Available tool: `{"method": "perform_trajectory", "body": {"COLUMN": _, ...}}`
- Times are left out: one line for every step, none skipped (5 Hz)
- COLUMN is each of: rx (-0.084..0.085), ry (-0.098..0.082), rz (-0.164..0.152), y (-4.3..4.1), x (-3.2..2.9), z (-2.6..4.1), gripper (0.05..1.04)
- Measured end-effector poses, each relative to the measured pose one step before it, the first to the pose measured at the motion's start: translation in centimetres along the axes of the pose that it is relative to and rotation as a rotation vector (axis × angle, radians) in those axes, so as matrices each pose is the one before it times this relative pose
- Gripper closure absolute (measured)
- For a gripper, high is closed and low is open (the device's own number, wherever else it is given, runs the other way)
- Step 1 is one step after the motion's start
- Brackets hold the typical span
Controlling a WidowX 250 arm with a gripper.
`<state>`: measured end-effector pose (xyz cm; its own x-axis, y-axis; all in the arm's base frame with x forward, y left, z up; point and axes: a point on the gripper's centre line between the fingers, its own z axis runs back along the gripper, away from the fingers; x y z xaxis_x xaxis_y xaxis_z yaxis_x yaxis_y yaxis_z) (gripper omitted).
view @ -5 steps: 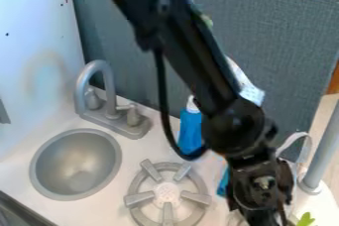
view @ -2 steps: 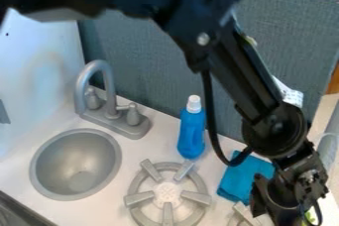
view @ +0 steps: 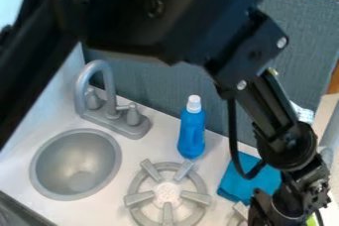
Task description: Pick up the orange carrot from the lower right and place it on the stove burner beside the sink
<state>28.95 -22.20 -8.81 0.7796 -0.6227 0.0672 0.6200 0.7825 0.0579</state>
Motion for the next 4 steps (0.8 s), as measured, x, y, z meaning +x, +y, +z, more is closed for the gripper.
{"method": "perform_trajectory", "body": {"rx": -0.0256, "ry": 0.0161, "rz": 0.0285, "y": -0.444, "x": 0.169, "z": -0.558, "gripper": 0.354}}
{"method": "perform_trajectory", "body": {"rx": -0.0030, "ry": -0.0075, "rz": 0.0052, "y": -0.033, "x": -0.296, "z": 0.000, "gripper": 0.491}}
{"method": "perform_trajectory", "body": {"rx": 0.0063, "ry": -0.0126, "rz": 0.0337, "y": 0.595, "x": -1.864, "z": 1.711, "gripper": 0.524}}
{"method": "perform_trajectory", "body": {"rx": 0.0039, "ry": -0.0399, "rz": 0.1517, "y": 3.419, "x": -1.905, "z": 3.042, "gripper": 0.525}}
